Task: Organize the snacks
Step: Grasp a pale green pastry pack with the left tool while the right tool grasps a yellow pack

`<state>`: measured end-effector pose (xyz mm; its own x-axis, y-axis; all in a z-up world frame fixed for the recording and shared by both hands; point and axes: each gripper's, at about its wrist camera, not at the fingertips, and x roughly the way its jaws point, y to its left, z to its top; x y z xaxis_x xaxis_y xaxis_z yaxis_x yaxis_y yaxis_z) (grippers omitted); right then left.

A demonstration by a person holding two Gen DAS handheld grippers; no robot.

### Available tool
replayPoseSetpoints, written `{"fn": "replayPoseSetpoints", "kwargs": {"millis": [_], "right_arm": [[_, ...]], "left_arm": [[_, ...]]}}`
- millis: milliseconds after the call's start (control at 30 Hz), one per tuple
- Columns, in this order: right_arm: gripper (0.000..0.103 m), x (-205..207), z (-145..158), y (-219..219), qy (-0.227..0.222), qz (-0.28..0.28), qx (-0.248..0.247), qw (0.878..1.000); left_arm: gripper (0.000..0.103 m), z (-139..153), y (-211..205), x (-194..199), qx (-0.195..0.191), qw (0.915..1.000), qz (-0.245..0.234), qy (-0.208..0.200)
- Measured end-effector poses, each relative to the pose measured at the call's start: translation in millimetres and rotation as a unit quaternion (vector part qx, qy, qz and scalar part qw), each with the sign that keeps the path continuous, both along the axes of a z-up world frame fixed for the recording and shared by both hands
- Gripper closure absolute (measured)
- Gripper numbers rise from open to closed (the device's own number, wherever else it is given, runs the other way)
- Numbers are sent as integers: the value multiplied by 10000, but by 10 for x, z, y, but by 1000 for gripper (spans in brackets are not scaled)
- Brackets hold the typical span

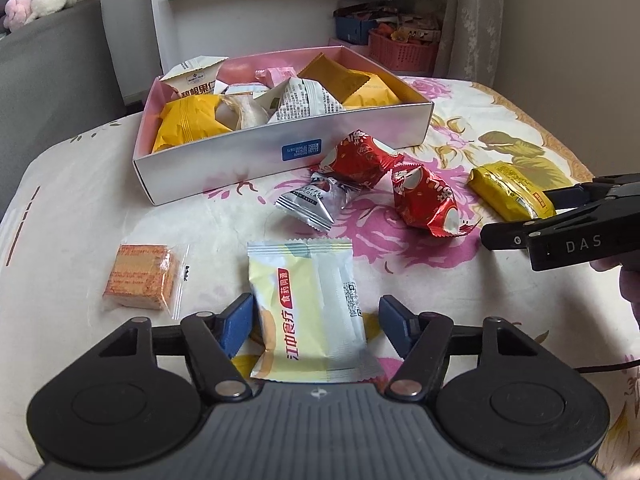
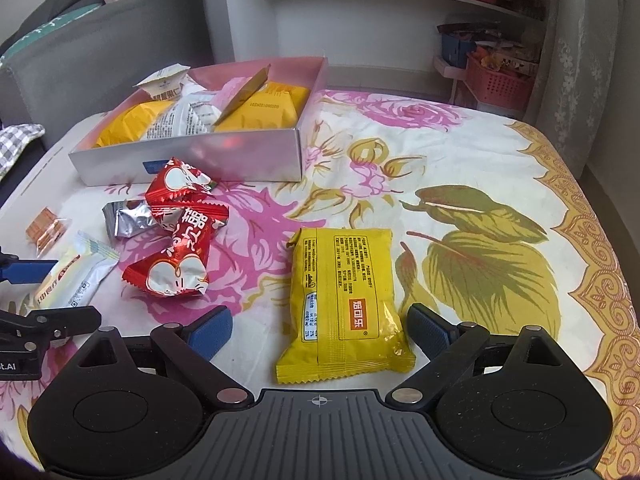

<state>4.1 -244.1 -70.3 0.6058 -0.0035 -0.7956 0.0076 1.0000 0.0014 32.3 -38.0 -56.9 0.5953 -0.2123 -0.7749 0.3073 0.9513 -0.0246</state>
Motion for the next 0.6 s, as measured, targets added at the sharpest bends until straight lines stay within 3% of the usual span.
{"fn": "replayPoseSetpoints", "kwargs": {"millis": [167,300,500,600], "right_arm": [[17,27,19,21,-24,-36,-52,10000],[26,36,37,10,-39,-101,-33,9999],[51,38,61,-14,-85,-152,-6,9998],[53,39,69,-6,-84,-155,-12,9998]], "left_arm": [[52,18,28,3,-24,10000,68,-7],[54,25,33,4,-57,10000,80,16],[58,39,45,8,-111,9998,143,59],[59,48,49,9,-134,9997,161,79]]}}
